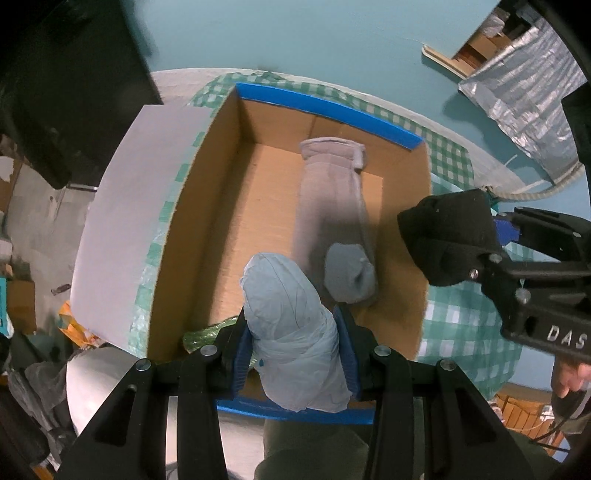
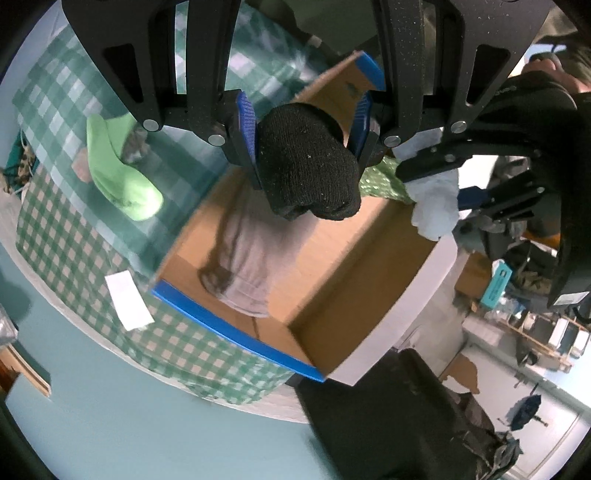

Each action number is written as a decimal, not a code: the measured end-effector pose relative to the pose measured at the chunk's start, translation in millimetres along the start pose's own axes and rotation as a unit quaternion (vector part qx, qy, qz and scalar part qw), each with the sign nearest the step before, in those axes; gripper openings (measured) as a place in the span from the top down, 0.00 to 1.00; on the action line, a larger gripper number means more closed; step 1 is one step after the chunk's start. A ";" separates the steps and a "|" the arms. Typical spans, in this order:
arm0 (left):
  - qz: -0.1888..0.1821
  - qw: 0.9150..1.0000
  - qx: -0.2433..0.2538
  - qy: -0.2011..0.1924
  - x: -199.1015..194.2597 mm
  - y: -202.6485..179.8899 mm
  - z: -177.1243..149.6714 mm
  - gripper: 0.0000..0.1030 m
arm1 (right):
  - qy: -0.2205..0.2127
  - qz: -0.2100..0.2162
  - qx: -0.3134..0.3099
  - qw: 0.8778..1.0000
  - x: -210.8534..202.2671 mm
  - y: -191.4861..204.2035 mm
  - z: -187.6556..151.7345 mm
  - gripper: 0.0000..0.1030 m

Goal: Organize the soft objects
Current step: 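Carry the beanie in the right tool and bag in the left tool over the box, then open the right tool to drop the beanie while the left tool drops the bag, then move both tools back over the cloth toward the lime green cloth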

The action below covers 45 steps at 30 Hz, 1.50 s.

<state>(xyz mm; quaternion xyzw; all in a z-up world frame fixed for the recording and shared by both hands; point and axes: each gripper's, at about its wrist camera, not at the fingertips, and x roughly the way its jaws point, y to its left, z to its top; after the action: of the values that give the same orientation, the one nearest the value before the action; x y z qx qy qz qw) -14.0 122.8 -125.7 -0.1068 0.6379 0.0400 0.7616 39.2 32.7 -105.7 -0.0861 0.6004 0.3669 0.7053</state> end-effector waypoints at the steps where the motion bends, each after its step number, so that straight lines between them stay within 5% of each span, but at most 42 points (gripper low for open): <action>1: 0.000 1.000 -0.003 0.001 2.2 4.2 1.2 0.59 | 0.001 0.000 -0.003 1.000 2.9 2.9 2.6 0.59; 16: 0.005 0.999 -0.029 0.025 37.6 33.9 5.4 0.58 | 0.042 -0.011 0.000 0.999 49.1 18.1 15.6 0.55; 21: 0.001 0.999 -0.041 0.018 35.4 36.8 3.8 0.41 | 0.044 -0.024 0.004 0.999 51.0 19.6 18.5 0.44; 24: 0.002 0.999 -0.040 0.015 33.3 37.8 3.5 0.40 | 0.040 -0.031 0.000 0.999 46.7 21.0 17.9 0.32; 45: -0.022 0.999 -0.029 -0.013 6.9 -17.2 2.9 0.35 | 0.009 -0.042 0.013 0.999 -6.1 -23.0 -8.4 0.31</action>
<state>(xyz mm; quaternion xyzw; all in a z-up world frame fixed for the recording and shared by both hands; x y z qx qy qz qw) -6.5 106.2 -130.0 -0.1424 0.6243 0.0432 0.7669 46.9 8.9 -109.7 -0.1051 0.6072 0.3281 0.7160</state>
